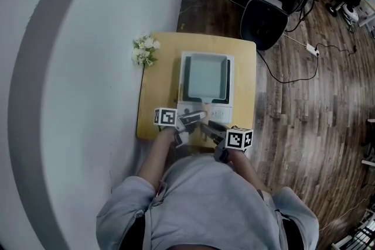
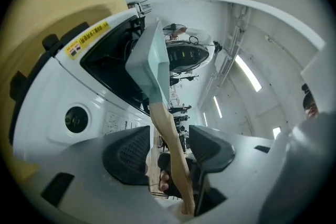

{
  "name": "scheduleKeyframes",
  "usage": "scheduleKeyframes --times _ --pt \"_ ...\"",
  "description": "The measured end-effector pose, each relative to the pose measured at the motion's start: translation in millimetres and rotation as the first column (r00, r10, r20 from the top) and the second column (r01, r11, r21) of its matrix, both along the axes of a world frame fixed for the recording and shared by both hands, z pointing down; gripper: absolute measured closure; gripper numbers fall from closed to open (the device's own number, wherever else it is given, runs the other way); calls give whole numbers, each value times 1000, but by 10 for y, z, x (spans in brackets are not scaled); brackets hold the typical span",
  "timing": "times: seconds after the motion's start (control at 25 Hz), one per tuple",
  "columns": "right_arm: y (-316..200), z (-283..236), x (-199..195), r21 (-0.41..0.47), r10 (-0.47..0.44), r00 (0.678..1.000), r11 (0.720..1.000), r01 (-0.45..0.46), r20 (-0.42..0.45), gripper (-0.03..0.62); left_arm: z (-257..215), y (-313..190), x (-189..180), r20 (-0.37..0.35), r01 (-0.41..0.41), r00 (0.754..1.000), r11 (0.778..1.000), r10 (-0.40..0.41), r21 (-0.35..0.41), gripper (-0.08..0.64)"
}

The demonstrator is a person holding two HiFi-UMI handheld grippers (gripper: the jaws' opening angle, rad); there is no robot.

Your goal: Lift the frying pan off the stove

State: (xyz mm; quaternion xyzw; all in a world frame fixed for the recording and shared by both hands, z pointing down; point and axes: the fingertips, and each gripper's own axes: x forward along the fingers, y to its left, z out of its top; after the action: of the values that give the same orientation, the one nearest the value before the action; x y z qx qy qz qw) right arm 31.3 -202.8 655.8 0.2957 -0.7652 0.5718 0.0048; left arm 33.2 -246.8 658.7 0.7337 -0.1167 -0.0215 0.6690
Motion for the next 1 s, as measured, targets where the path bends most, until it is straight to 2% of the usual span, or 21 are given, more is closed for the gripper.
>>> scheduleKeyframes --times 0.28,0.4,0.52,0.76,1.0 --pt "27 -25 -69 -45 -10 997 999 14 79 407 -29 -30 162 -44 -63 997 998 62 -12 351" --pt "23 4 -88 -64 -9 995 998 16 104 407 -9 -29 240 -74 -88 994 995 84 -47 351" --pt "18 3 -120 -77 -12 990 997 23 138 407 56 -38 288 -64 -123 991 992 121 -26 351" --pt "31 32 -156 -82 -45 985 995 60 166 407 67 -66 348 -63 -135 989 990 133 -28 352" --pt "-20 -41 -194 -101 -17 977 994 39 210 468 76 -86 339 -40 -132 991 991 131 -26 385"
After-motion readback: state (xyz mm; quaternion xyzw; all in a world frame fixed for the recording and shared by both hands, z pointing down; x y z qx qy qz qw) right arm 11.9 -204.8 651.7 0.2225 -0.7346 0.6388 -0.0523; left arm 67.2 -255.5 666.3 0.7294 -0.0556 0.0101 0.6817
